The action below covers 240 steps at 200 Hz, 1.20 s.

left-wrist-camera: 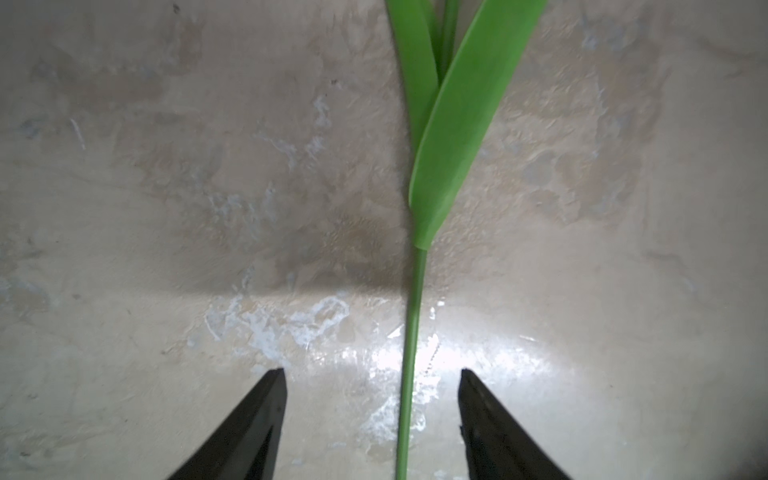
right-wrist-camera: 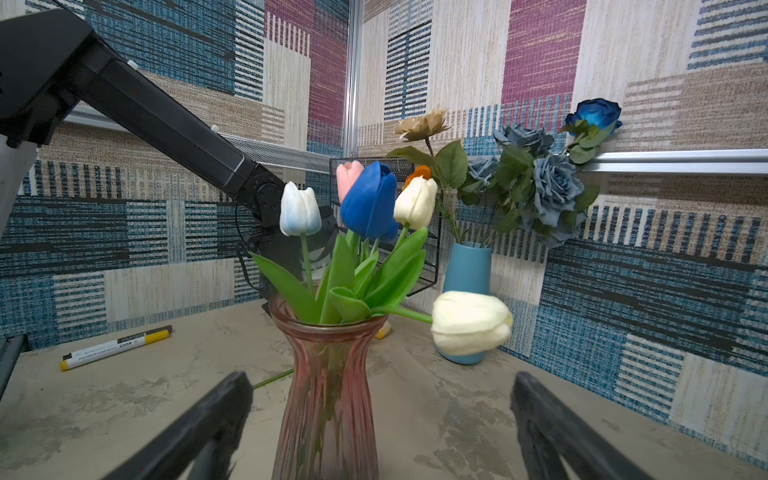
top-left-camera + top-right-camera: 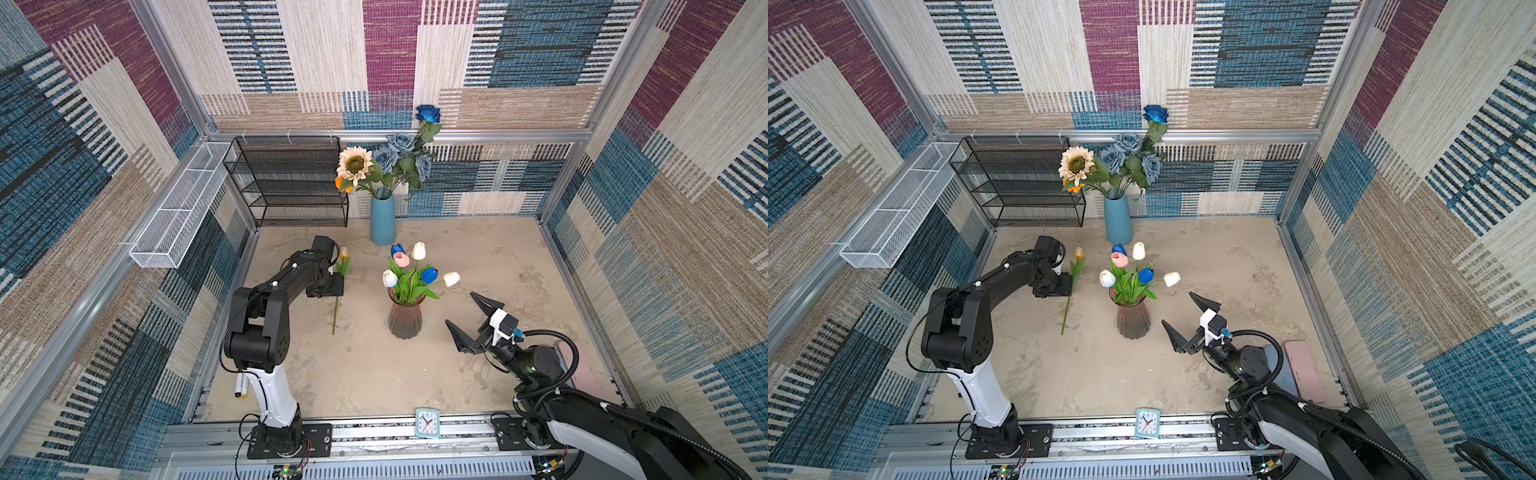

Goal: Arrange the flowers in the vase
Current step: 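Move the left gripper back to the yellow tulip and grasp its stem, then lift the yellow tulip with the left gripper and carry it over the pink vase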

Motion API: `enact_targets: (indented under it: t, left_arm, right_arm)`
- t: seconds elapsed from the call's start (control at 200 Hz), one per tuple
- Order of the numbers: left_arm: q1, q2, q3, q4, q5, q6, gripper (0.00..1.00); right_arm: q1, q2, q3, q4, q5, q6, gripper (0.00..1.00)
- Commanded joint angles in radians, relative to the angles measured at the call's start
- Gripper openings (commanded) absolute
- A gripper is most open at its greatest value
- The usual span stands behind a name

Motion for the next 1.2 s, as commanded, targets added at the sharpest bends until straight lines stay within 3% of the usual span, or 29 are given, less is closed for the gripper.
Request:
enact_targets:
  t: [0.0,0.346,0.421,0.686,0.901,1.027,1.197]
  left_arm:
    - [-0.001,0.029,0.03,-0.034,0.002,0.031,0.65]
    - [-0.006,0.124,0.069,-0.044,0.013,0.029,0.49]
    - [-0.011,0.145,0.082,-0.047,-0.002,0.03,0.36]
    - [-0.016,0.148,0.08,-0.051,-0.027,0.016,0.08]
    - [-0.013,0.061,0.02,-0.006,-0.034,0.001,0.0]
    - [-0.013,-0.016,-0.012,0.028,0.0,-0.01,0.0]
    - [-0.026,-0.236,-0.094,0.172,0.188,-0.076,0.0]
  right_arm:
    - [0.001,-0.011,0.002,-0.001,0.001,-0.008,1.0]
    - [0.001,0.002,0.003,0.003,0.003,-0.013,1.0]
    - [0.001,0.001,0.004,0.002,0.004,-0.014,1.0]
    - [0.001,-0.007,0.002,0.0,0.007,-0.014,1.0]
    - [0.001,-0.007,0.002,0.001,0.003,-0.01,1.0]
    - [0.001,-0.017,0.002,-0.007,0.004,-0.013,1.0]
    - [0.001,-0.043,-0.001,-0.015,0.008,-0.011,1.0]
